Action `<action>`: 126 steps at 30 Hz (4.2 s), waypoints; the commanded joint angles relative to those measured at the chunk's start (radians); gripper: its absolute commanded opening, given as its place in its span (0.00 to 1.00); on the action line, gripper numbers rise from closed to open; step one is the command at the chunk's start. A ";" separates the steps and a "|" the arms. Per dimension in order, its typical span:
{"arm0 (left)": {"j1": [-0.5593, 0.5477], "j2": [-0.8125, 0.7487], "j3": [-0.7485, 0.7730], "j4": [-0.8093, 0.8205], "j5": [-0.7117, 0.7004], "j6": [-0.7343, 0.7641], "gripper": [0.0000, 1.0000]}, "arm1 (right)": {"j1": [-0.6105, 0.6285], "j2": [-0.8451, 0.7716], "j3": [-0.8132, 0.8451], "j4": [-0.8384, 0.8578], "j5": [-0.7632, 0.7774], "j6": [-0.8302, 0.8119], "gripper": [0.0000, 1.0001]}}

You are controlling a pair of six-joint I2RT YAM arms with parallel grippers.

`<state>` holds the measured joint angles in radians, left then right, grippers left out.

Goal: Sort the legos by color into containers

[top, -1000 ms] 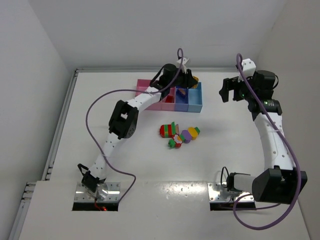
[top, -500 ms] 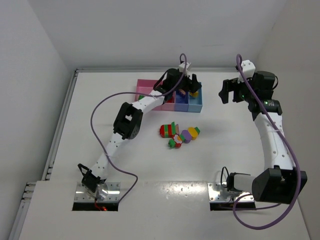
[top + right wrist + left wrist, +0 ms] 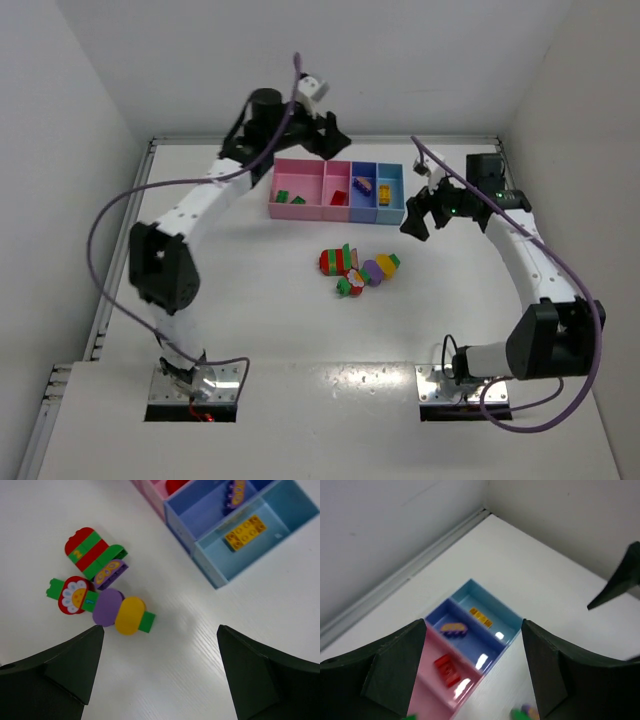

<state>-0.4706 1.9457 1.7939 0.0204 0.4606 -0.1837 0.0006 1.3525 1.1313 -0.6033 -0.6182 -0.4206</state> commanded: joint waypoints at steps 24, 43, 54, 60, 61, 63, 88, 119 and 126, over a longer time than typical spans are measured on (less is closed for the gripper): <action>-0.149 -0.081 -0.424 -0.580 0.109 1.003 0.97 | 0.033 -0.041 -0.085 0.046 0.046 -0.040 0.95; -0.186 0.073 -0.384 -0.452 0.038 0.917 0.94 | -0.027 -0.052 -0.103 0.037 0.055 -0.030 0.95; -0.186 0.091 -0.384 -0.404 0.047 0.823 0.69 | -0.027 -0.052 -0.103 0.037 0.046 -0.030 0.95; -0.174 0.038 -0.442 -0.404 0.061 0.823 0.37 | -0.027 -0.032 -0.103 0.037 0.028 -0.020 0.95; -0.159 0.021 -0.453 -0.404 0.073 0.813 0.32 | -0.027 -0.032 -0.103 0.037 0.012 -0.009 0.95; -0.129 -0.054 -0.506 -0.378 0.084 0.767 0.30 | -0.027 -0.007 -0.103 0.050 -0.043 0.061 0.95; -0.157 -0.591 -0.772 -0.158 -0.048 0.478 0.29 | 0.193 0.307 -0.032 0.731 -0.617 1.000 0.95; -0.177 -0.582 -0.734 -0.103 -0.077 0.490 0.29 | 0.242 0.416 0.024 0.695 -0.672 0.968 0.37; -0.177 -0.602 -0.792 -0.103 -0.105 0.490 0.29 | 0.167 0.398 0.036 0.714 -0.661 0.968 0.05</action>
<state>-0.6415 1.3853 1.0153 -0.1310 0.3565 0.3279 0.2157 1.7653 1.1210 0.0441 -1.2392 0.5842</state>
